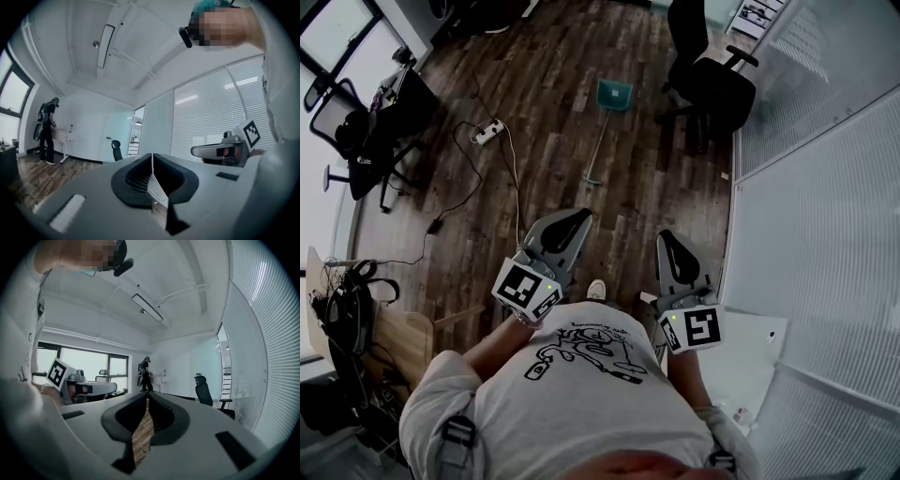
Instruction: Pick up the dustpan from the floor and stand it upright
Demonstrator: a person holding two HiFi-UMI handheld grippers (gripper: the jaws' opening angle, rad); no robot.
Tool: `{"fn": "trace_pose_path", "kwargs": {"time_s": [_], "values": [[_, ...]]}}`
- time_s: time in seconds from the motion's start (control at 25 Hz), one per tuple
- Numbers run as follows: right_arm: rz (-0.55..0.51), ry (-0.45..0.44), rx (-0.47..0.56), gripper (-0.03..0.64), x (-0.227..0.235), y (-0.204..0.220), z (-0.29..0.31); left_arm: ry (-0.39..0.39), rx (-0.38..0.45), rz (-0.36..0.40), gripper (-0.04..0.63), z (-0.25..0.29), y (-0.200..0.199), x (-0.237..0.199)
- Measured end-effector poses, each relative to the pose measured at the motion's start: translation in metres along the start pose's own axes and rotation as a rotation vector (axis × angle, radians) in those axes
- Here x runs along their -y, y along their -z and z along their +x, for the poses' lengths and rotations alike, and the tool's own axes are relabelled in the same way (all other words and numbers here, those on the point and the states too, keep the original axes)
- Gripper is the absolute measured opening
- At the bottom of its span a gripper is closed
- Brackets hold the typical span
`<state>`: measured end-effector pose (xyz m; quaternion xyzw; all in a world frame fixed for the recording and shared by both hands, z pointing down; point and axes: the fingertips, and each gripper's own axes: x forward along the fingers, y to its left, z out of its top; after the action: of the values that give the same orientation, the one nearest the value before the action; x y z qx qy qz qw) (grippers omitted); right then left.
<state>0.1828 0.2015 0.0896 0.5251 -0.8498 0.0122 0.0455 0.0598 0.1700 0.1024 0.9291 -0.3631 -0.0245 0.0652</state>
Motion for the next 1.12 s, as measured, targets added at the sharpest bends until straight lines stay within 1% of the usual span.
{"fn": "trace_pose_path", "kwargs": {"time_s": [0.16, 0.36, 0.68, 0.92, 1.04, 1.12], "values": [[-0.006, -0.014, -0.006, 0.015, 0.02, 0.002, 0.008, -0.023, 0.002, 0.005, 0.009, 0.018, 0.001, -0.004], [0.006, -0.023, -0.011, 0.015, 0.032, 0.006, 0.015, -0.042, -0.012, 0.001, 0.009, 0.03, 0.007, -0.013], [0.016, -0.014, -0.023, 0.015, 0.041, 0.018, 0.031, -0.028, -0.014, -0.013, 0.009, 0.048, 0.018, -0.027], [0.015, -0.014, -0.029, 0.015, 0.045, 0.018, 0.063, -0.013, -0.02, -0.015, 0.009, 0.064, 0.016, -0.053], [0.002, -0.033, -0.033, 0.015, 0.043, 0.013, 0.085, -0.019, -0.013, -0.011, 0.009, 0.07, 0.011, -0.073], [-0.006, -0.041, -0.042, 0.015, 0.043, 0.013, 0.101, -0.026, -0.007, -0.022, 0.009, 0.073, 0.01, -0.089]]}}
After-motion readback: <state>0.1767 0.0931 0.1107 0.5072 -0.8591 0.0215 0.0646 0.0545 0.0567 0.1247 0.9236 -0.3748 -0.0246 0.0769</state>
